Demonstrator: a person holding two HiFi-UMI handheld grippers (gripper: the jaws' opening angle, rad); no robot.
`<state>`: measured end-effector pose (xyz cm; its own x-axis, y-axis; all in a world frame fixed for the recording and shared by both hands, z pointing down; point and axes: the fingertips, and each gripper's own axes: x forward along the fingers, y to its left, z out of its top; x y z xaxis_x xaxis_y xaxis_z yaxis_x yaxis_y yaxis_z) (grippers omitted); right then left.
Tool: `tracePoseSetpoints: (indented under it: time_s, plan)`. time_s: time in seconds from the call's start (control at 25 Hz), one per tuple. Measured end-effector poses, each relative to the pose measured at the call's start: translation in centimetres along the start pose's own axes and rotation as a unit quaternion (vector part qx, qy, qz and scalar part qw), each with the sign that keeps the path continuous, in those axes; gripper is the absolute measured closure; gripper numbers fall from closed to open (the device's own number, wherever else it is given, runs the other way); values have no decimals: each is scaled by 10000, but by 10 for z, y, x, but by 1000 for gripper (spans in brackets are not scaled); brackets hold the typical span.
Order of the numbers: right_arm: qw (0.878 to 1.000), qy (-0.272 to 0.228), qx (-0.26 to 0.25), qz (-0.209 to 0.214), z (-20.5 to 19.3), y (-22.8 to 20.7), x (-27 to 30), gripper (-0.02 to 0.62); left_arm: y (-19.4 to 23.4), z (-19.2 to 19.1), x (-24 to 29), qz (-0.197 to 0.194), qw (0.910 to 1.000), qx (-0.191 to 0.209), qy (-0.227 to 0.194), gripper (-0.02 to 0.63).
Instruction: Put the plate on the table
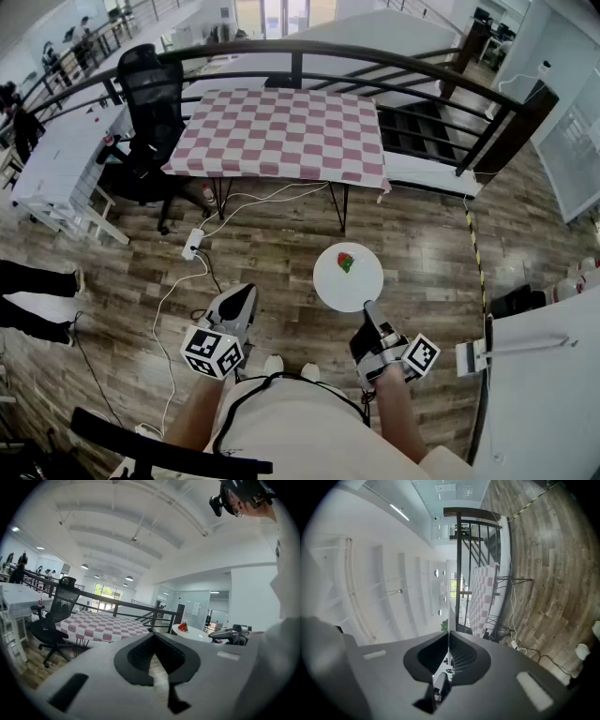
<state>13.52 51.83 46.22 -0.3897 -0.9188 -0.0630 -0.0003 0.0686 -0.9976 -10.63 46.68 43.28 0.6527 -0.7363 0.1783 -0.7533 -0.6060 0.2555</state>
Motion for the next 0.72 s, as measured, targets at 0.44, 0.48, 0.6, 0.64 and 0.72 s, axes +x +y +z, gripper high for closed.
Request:
tracePoseSetpoints:
  time_s: [0.44,0.48,0.6,0.64,0.72]
  plan:
    - [9998,96,-53,166,-25,14,13,575,16,7,-12,-45,9999,-5,-89,603]
    - [9998,84,-53,166,-27,15,14,575,19,8,-14,-51,9999,-10,-96,603]
    - [9998,66,-87,150,-35,15,18,575,26,9,-19,-82,9999,-16,-127,603]
    - [9998,64,-93,148,-38,15,19,575,29,9,-21,-89,9999,-19,-132,603]
    - [9998,52,-102,149,-45,15,21,575,35,8,-26,-97,9999,-29,-134,603]
